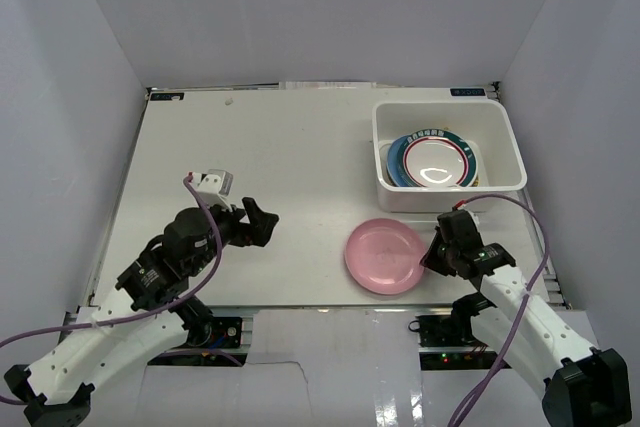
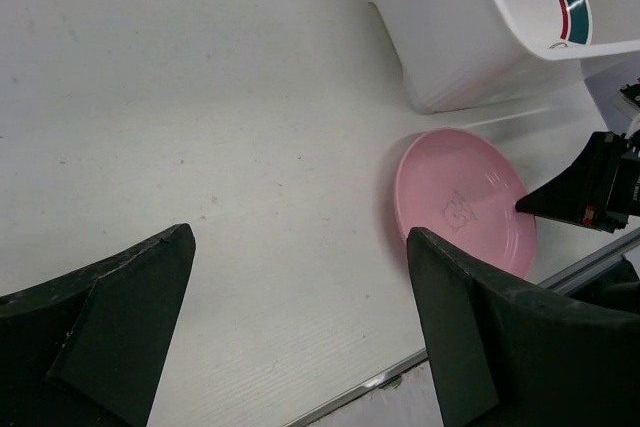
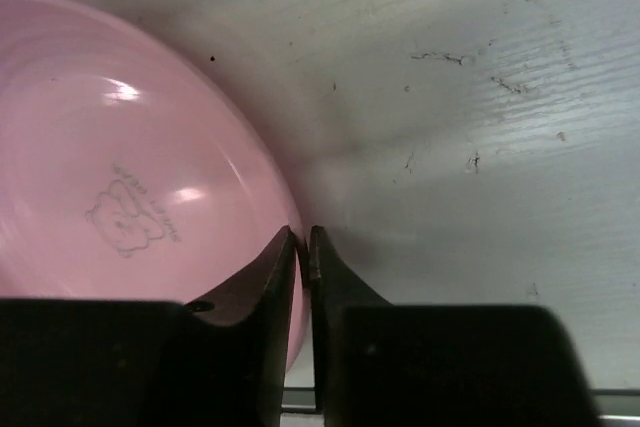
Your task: Place the plates into the plastic bin on the countertop
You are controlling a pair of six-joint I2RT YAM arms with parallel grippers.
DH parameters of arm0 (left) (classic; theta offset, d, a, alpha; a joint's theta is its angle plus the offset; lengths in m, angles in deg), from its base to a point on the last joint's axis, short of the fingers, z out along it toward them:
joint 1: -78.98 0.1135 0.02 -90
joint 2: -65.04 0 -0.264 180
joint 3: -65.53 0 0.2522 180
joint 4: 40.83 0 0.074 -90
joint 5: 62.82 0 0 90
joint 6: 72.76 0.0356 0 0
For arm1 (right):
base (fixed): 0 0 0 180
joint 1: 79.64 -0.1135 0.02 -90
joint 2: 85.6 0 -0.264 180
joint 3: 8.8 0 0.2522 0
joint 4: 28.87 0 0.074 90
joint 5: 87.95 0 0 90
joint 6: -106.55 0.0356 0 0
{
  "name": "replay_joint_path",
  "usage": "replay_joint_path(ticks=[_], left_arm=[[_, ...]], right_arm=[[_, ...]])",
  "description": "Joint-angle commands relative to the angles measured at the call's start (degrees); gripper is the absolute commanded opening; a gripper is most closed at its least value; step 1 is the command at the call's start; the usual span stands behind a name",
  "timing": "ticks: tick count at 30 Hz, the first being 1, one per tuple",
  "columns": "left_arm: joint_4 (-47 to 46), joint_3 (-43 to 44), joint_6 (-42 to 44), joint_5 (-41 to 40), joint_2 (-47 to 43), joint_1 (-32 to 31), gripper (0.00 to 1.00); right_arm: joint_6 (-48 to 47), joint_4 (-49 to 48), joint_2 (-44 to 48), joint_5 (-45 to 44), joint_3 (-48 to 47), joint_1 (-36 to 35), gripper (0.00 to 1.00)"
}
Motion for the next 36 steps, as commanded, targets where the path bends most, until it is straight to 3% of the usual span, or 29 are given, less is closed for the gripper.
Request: replay_joint_path(ticks=[1,7,9,13,16,19,24,26,28,31,34,36], left_arm=[[-0.05,0.20,1.31,-2.19,-0.99,0.08,0.98],[0.30,0.02,1.40,-2.45,-2.58,0.00,0.98],[0.22,0.46,1.32,-2.98,-2.49,0.34,0.98],[0.30,0.29,0.44,-3.16,-3.45,1.84,0.98],[0.30,0.02,-0.27,-4.29,-5.29,2.54,0.98],[0.65,-0.15,-0.71,-5.88,-7.22,3.33,0.98],[1.00,-0.33,-0.97,-6.76,-9.08,3.86,0.98],[1.00,-0.33,-1.06,-6.85,-9.08,3.95,0.98],[1.09,-0.15,-0.97,-6.77,-8.82,4.04,0.98],[1.27,-0.15,-0.97,-6.50,-8.38,4.13,0.98],[1.44,-0.15,-0.97,-6.41,-8.55,4.21,0.98],[1.53,-0.24,-1.06,-6.41,-8.81,4.21,0.98]], right_arm=[[5.01,-5.94,0.31,2.38,3.64,-0.28,0.10],[3.97,-2.53,3.13,9.66,3.74,-1.95,0.08],[3.96,-1.12,3.30,14.15,3.30,-4.14,0.08],[6.86,-1.81,4.01,14.96,-1.78,-12.30,0.08],[4.51,-3.84,-0.45,12.15,-10.39,-21.08,0.08],[0.38,-1.56,-3.98,5.75,-22.51,-23.65,0.08],[-10.43,-0.94,-6.80,-16.21,-38.67,-23.31,0.08],[-13.34,-1.38,-8.99,-26.20,-41.69,-21.12,0.08],[-18.08,-4.61,-11.18,-29.42,-44.07,-14.66,0.08],[-22.31,-10.59,-12.60,-26.28,-42.07,-3.57,0.08],[-22.41,-15.61,-15.67,-19.78,-38.64,12.06,0.08],[-20.92,-18.33,-17.34,-17.13,-35.48,17.09,0.08]])
